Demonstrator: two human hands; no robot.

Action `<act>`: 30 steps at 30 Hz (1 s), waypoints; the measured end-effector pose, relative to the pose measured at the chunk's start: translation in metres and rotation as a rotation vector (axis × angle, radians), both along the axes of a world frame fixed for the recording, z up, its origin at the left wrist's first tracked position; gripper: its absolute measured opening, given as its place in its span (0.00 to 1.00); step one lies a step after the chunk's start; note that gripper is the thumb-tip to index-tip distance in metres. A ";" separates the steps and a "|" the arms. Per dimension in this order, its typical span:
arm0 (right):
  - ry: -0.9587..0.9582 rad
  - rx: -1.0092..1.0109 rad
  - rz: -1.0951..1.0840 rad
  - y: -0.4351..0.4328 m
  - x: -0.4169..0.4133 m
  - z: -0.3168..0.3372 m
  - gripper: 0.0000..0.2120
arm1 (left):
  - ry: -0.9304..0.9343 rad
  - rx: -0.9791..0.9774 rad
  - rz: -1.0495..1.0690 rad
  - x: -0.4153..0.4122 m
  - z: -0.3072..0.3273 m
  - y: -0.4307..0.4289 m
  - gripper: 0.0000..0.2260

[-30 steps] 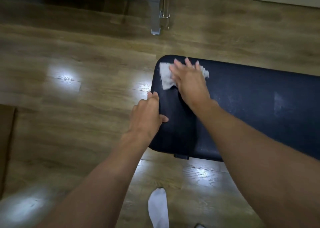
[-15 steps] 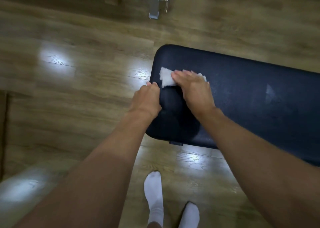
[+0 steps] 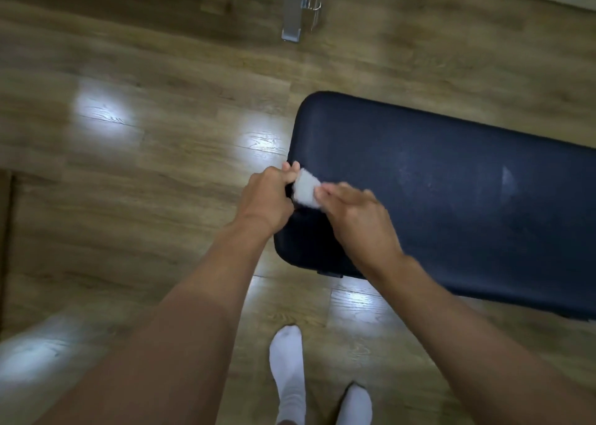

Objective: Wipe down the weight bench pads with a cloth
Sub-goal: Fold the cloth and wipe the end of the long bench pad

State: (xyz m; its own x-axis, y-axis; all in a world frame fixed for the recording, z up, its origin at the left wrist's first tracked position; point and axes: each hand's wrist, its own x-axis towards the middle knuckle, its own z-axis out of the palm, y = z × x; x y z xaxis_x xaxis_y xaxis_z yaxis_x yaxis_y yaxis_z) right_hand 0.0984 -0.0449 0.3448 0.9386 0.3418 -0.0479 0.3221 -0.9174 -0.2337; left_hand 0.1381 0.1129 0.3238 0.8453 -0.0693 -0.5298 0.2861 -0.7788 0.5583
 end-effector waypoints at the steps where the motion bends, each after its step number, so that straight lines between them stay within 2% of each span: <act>1: 0.027 -0.018 0.033 -0.003 -0.009 0.001 0.09 | -0.013 -0.002 0.016 -0.002 -0.001 0.000 0.29; 5: -0.050 -0.217 0.057 -0.004 0.041 0.006 0.05 | -0.051 -0.026 0.070 -0.005 -0.006 0.000 0.32; 8: -0.109 -0.297 0.036 0.003 0.094 0.006 0.10 | -0.067 -0.015 0.078 -0.005 -0.007 0.000 0.32; 11: -0.039 -0.178 -0.006 0.008 0.104 -0.001 0.11 | -0.089 0.025 0.053 -0.006 -0.004 -0.003 0.32; 15: -0.018 0.009 -0.116 0.005 0.067 -0.010 0.10 | -0.087 0.022 0.047 -0.005 -0.001 -0.003 0.31; 19: -0.002 0.076 -0.063 0.005 0.015 -0.015 0.09 | -0.084 0.003 0.075 -0.006 -0.003 -0.001 0.24; 21: -0.024 0.047 -0.037 0.005 0.047 -0.018 0.08 | -0.088 -0.022 0.114 -0.007 -0.008 0.000 0.27; 23: -0.068 -0.016 -0.107 0.011 0.105 -0.025 0.08 | -0.104 -0.052 0.143 -0.008 -0.014 0.000 0.31; 26: -0.055 -0.021 -0.225 0.027 0.150 -0.029 0.11 | -0.079 -0.143 0.205 -0.007 -0.020 0.000 0.32; 28: -0.047 -0.030 -0.225 0.035 0.115 -0.028 0.10 | -0.009 -0.315 0.304 -0.006 -0.022 0.002 0.30; 30: -0.025 0.050 -0.172 0.033 0.049 -0.026 0.11 | 0.059 -0.502 0.522 -0.008 -0.018 0.006 0.24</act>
